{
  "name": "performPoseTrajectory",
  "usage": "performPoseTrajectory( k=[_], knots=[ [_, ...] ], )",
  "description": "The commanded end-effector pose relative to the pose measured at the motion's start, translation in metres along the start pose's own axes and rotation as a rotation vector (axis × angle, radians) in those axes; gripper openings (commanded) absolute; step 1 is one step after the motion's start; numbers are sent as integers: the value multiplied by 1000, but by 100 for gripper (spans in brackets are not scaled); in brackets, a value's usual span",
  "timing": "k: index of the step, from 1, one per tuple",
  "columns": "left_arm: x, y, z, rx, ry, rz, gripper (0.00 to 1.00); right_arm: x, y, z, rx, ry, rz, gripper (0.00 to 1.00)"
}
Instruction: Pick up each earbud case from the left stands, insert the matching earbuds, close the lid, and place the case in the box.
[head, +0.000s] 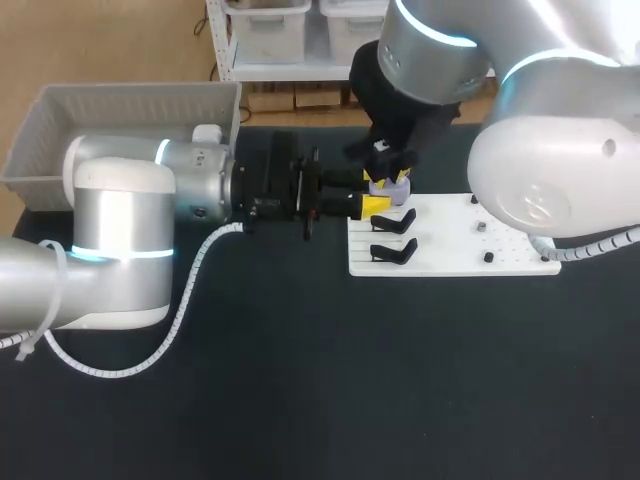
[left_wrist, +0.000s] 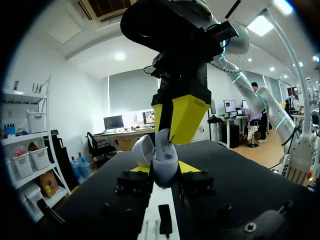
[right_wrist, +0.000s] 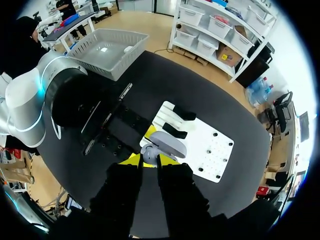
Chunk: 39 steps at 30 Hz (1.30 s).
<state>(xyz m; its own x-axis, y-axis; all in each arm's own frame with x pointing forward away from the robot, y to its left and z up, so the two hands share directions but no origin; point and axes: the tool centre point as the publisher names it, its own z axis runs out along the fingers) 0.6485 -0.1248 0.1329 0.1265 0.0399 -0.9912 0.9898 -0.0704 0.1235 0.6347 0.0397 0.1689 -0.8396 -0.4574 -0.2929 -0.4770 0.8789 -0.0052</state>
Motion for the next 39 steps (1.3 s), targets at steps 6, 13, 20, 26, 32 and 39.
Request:
performPoseTrajectory(
  k=[6, 13, 20, 26, 32, 39],
  knots=[
    [0, -2, 0, -6, -1, 3, 0, -4, -2, 6, -2, 18, -6, 0],
    [0, -2, 0, -6, -1, 3, 0, -4, -1, 8, -5, 41, -27, 19],
    [0, -2, 0, -6, -1, 3, 0, -1, 1, 0, -3, 38, -38, 100],
    [0, -2, 0, -6, -1, 3, 0, 5, -3, -20, -15, 17, -32, 100],
    [0, -2, 0, -6, -1, 3, 0, -5, -19, -34, -5, -49, 99, 100],
    [0, -2, 0, -6, -1, 3, 0, -28, -53, -13, 18, -129, 417, 100]
  ],
)
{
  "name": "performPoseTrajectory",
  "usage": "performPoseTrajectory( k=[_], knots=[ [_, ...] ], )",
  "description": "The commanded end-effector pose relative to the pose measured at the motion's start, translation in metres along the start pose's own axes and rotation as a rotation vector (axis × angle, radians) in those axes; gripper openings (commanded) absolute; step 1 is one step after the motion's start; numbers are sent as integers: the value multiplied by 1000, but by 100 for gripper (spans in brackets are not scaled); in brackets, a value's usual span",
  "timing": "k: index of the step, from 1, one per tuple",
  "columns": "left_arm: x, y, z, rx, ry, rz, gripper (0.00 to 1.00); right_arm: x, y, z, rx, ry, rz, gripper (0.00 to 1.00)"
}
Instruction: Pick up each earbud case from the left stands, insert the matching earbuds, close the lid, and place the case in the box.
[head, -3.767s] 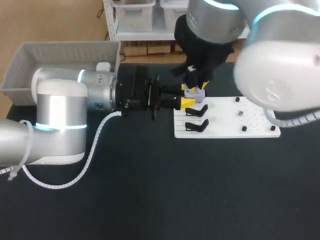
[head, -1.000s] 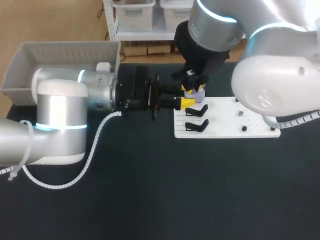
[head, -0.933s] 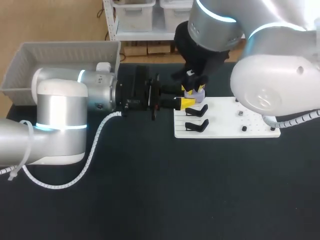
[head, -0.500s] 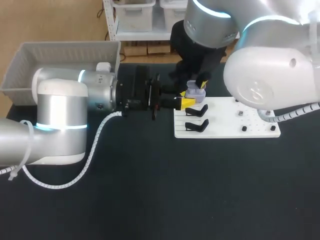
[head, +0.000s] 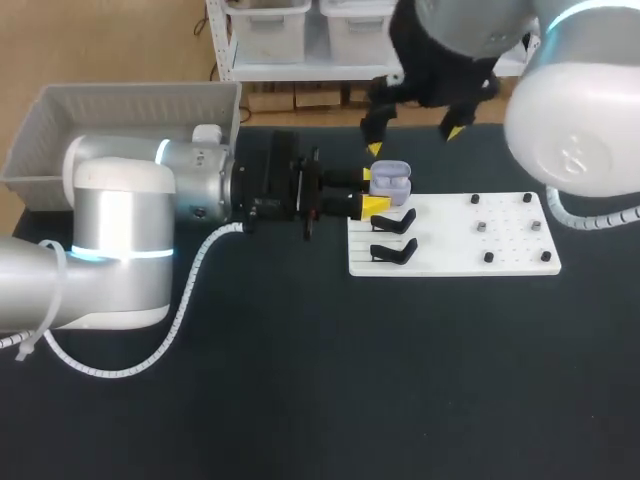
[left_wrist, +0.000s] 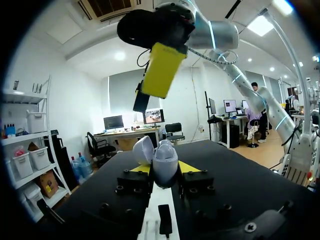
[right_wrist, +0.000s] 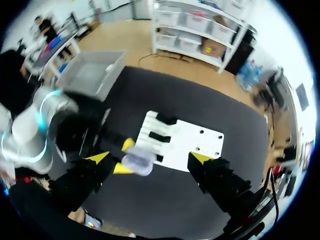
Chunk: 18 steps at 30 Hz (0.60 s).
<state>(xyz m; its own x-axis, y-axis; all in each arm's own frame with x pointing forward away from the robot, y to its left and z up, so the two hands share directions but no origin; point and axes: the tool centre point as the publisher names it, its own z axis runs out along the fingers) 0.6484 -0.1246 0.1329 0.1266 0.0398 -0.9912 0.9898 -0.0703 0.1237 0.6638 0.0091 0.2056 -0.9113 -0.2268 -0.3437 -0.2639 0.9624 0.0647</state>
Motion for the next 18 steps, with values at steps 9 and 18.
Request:
performPoseTrajectory(
  k=[9, 18],
  knots=[
    [0, -1, 0, -6, -1, 3, 0, -24, -25, 40, 7, -56, 242, 100],
    [0, -1, 0, -6, -1, 3, 0, -12, -34, 61, 26, 15, 247, 100]
  ],
)
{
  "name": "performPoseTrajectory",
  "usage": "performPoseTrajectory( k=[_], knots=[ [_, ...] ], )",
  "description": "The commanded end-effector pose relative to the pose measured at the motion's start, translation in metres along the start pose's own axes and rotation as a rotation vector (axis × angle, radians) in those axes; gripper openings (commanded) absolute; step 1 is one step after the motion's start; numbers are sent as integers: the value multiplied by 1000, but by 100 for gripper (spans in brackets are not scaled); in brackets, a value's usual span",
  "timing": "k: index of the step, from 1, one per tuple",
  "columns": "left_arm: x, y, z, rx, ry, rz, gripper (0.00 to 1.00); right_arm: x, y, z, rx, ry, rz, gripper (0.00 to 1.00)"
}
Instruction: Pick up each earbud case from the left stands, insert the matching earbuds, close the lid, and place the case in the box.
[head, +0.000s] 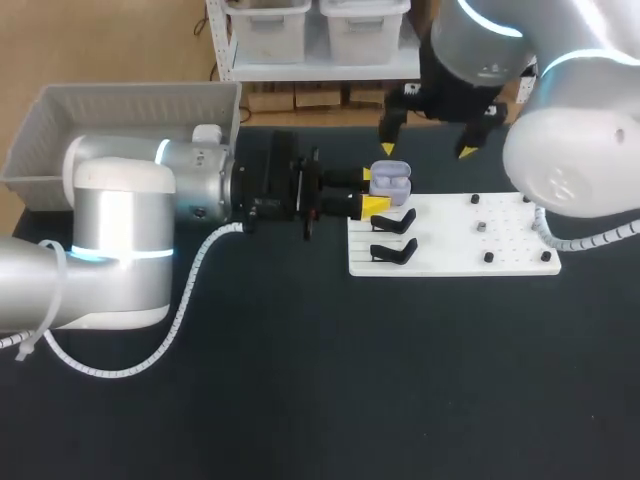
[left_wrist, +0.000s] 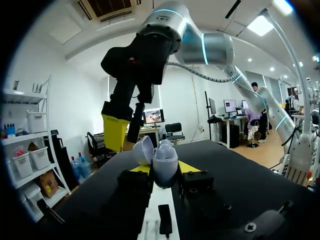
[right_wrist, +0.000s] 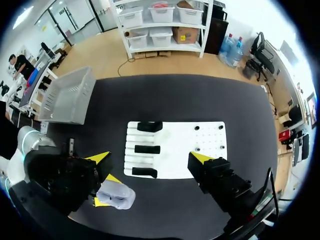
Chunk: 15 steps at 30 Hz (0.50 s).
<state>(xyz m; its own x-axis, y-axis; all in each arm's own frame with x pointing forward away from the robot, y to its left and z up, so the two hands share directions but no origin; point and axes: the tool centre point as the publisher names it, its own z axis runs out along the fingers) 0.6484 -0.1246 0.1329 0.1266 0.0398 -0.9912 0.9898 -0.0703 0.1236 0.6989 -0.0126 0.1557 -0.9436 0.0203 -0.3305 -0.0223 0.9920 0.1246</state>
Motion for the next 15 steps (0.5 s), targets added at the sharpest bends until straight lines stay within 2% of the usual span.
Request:
performPoseTrajectory(
  k=[1, 15],
  knots=[
    [0, -1, 0, -6, -1, 3, 0, 0, -1, 7, 6, 34, -7, 100],
    [0, -1, 0, -6, -1, 3, 0, 23, -6, -2, 21, 107, -67, 100]
  ],
)
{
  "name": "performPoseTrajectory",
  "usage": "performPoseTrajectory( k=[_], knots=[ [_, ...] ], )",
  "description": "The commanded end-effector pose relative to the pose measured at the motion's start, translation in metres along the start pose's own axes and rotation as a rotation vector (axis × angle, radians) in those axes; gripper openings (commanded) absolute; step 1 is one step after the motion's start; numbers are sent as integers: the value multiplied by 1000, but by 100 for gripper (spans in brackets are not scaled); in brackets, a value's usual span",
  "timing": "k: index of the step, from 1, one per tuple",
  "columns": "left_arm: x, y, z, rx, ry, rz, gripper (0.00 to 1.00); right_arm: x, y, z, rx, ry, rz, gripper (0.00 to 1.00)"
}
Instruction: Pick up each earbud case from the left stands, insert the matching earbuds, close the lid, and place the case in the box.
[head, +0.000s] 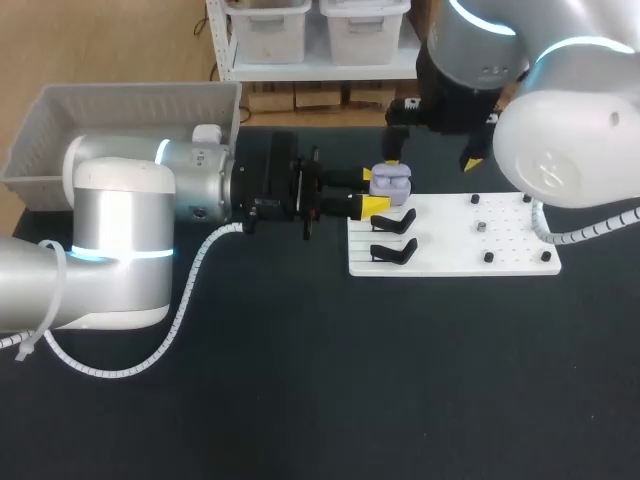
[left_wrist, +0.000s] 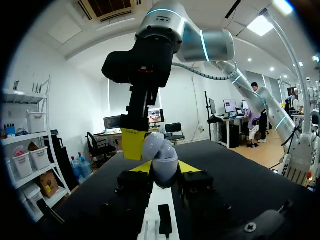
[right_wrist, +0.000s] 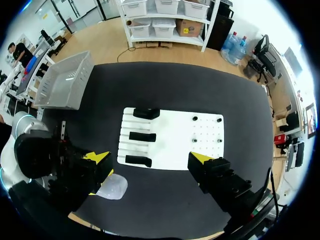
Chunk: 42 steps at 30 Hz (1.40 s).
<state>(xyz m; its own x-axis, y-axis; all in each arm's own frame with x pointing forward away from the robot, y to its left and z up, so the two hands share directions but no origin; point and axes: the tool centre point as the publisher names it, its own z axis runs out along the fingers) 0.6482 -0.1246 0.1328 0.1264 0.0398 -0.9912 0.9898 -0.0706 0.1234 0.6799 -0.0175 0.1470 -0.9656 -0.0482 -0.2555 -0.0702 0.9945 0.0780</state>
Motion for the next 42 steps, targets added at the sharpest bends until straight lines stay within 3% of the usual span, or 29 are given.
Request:
performPoseTrajectory(
  k=[1, 3, 6, 12, 16, 24, 28, 33, 39, 42],
  knots=[
    [0, -1, 0, -6, -1, 3, 0, 5, 0, -3, -11, 23, -11, 100],
    [0, -1, 0, -6, -1, 3, 0, 6, 0, -2, -11, 23, -13, 100],
    [0, -1, 0, -6, -1, 3, 0, 4, -6, -8, -10, -55, 29, 100],
    [0, -1, 0, -6, -1, 3, 0, 5, -25, -43, -30, -210, 65, 100],
    [-20, 1, -28, -72, -27, -23, 0, 19, -44, -65, -45, -262, 73, 100],
    [-55, 7, -111, -262, 93, -1, 0, 19, -44, -65, -45, -262, 73, 100],
    [-59, 34, -168, -404, 177, 15, 0, 19, -44, -65, -45, -262, 73, 100],
    [-51, 80, -238, -575, 329, 85, 0, 19, -44, -65, -45, -262, 73, 100],
    [-19, 142, -313, -730, 406, 28, 0, 19, -44, -65, -45, -262, 73, 100],
    [-6, 164, -331, -761, 420, 14, 0, 19, -44, -65, -45, -262, 73, 100]
  ],
)
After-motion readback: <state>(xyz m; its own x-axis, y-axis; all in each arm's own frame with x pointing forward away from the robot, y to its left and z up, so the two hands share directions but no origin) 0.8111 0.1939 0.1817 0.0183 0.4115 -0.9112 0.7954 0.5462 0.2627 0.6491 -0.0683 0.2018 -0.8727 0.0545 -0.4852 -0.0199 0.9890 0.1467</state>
